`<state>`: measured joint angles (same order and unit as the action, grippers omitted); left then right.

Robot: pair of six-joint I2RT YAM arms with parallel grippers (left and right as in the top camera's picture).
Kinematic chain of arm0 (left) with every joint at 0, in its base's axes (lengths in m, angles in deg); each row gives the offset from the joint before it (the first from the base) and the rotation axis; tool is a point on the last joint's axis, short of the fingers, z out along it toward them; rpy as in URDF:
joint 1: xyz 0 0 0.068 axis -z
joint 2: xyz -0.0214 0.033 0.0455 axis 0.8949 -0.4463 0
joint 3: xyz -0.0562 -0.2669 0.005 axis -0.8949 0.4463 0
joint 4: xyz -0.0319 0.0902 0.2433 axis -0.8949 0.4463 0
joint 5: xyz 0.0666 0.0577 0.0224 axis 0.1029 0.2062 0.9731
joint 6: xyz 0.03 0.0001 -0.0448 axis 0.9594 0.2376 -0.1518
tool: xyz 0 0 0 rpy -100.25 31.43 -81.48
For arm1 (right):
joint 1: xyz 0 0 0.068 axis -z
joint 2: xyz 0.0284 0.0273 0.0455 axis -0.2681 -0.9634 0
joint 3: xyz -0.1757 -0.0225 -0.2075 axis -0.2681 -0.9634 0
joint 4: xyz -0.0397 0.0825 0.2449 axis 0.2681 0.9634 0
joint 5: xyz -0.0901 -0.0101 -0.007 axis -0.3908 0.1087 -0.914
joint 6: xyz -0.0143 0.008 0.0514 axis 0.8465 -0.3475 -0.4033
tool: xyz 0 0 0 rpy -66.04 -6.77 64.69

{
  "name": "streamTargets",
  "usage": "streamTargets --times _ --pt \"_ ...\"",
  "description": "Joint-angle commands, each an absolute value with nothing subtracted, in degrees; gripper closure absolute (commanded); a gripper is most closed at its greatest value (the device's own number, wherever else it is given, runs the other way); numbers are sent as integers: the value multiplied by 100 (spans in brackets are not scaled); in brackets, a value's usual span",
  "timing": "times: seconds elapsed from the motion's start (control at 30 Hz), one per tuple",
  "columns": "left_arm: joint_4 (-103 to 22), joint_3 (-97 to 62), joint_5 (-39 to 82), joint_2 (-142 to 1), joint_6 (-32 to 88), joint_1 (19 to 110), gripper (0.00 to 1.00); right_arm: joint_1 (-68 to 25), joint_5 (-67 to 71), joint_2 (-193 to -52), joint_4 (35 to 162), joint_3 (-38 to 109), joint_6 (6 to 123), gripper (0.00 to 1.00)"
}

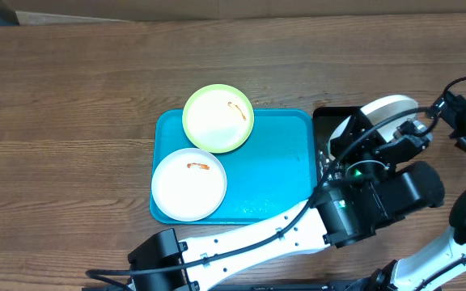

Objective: Clean dirty plates on tray and stack at the side
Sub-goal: 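Lift the cleaned white plate with the left gripper off the tray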

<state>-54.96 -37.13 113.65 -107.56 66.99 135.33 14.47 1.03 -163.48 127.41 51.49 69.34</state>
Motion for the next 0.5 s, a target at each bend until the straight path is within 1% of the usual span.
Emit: streamTargets --times 0.0,0.07,0.13,0.2,0.27,0.37,0.4,0.47 --pt "-5822 -3853 11899 -10728 7230 13520 96 1469 90 -16206 12717 5206 6914 0" --pt "-5968 -3853 11936 -10728 7241 13520 96 1469 92 -16206 12717 5206 6914 0" --pt "-5949 -3853 11927 -10728 6996 13515 96 1469 92 -16206 12717 5206 6914 0" --pt "-5774 -3837 11818 -10728 6531 13474 96 1469 92 -16206 12717 5206 6914 0" --pt "-5287 -3835 11472 -10728 5842 13410 96 1469 90 -16206 12717 5206 6914 0" --pt "-4275 -3835 10423 -10728 4555 13242 96 1469 90 -16206 12717 5206 6914 0" --pt "-3892 -3835 9816 -10724 3998 13150 96 1469 90 -16206 12717 5206 6914 0" --pt "-3451 -3835 8716 -10721 3322 12947 96 1469 90 -16206 12717 5206 6914 0"
